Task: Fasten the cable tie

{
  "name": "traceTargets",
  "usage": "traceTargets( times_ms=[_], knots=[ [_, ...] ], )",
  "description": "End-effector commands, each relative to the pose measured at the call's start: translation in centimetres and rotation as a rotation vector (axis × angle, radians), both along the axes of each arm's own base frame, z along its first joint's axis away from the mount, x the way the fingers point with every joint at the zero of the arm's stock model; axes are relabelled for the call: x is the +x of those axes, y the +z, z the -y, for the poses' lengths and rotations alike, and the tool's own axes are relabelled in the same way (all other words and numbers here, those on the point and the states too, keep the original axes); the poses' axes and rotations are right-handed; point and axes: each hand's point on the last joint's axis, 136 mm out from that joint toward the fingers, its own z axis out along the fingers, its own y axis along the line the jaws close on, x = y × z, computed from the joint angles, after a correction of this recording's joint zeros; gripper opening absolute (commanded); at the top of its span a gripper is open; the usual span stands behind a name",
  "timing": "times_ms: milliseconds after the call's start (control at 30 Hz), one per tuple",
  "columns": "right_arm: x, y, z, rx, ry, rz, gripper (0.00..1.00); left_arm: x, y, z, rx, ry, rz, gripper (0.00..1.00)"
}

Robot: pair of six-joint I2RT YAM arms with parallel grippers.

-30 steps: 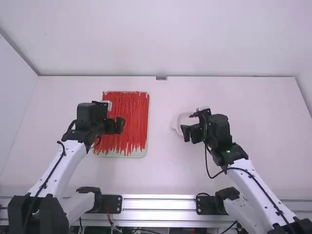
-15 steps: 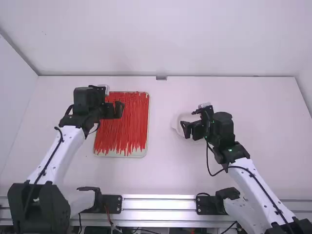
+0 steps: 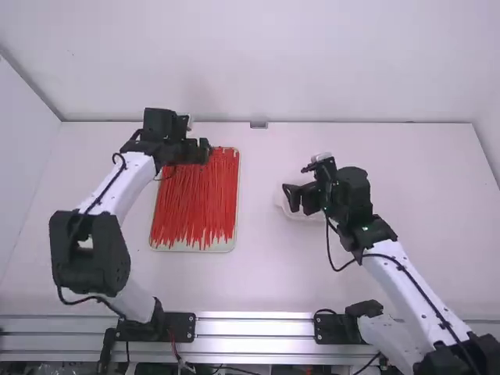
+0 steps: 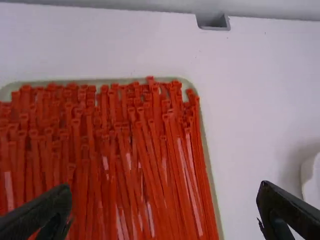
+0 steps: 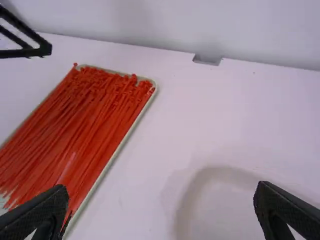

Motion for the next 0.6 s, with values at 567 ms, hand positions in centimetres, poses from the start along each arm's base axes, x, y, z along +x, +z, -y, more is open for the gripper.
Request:
traceTargets(
  times_ms=[567],
  knots=[
    [3.5, -1.9, -2.2, -0.012, 0.045, -0.089, 0.99, 5.1, -3.4, -2.8, 0.178, 0.159, 0.031, 0.9]
  ],
)
